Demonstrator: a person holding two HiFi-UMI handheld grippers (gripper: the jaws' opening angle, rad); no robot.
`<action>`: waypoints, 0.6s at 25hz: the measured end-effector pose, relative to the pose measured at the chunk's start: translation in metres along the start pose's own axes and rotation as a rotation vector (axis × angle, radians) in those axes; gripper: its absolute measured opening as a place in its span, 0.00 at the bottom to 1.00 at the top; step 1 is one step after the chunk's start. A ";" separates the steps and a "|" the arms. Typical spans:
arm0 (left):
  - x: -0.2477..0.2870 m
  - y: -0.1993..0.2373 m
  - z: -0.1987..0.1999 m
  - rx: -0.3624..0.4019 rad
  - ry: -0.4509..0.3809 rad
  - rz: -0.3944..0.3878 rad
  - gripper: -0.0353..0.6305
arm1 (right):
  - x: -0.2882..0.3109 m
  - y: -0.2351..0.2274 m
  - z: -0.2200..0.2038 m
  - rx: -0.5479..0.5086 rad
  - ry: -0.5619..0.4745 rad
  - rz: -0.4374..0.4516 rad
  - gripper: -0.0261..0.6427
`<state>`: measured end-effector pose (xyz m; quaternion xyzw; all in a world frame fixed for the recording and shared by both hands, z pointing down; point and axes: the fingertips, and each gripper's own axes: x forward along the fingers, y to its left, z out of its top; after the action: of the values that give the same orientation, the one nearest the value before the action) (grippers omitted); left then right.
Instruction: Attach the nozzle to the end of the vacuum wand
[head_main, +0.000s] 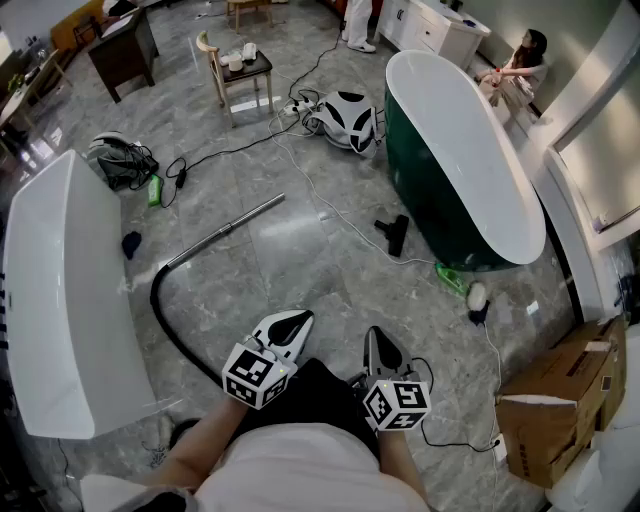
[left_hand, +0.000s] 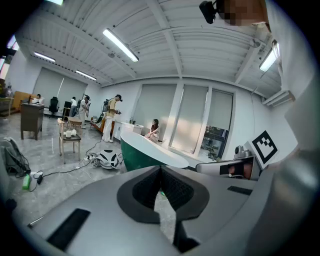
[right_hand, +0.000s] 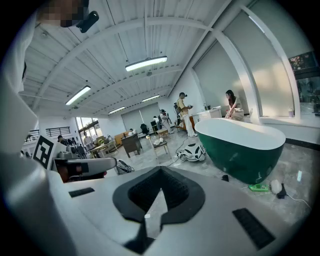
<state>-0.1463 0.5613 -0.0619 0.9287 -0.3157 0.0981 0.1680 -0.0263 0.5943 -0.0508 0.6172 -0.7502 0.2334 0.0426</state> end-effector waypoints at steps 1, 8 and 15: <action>-0.001 -0.003 -0.002 0.000 0.004 -0.001 0.07 | -0.003 0.002 0.000 0.001 -0.002 0.004 0.06; 0.000 -0.017 -0.003 -0.002 0.007 -0.016 0.07 | -0.012 0.006 0.000 -0.017 -0.004 0.021 0.06; -0.005 -0.019 0.001 0.001 -0.005 -0.003 0.07 | -0.010 0.012 -0.007 0.026 0.002 0.058 0.06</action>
<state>-0.1383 0.5781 -0.0695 0.9295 -0.3147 0.0956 0.1670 -0.0366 0.6071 -0.0519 0.5953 -0.7648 0.2447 0.0285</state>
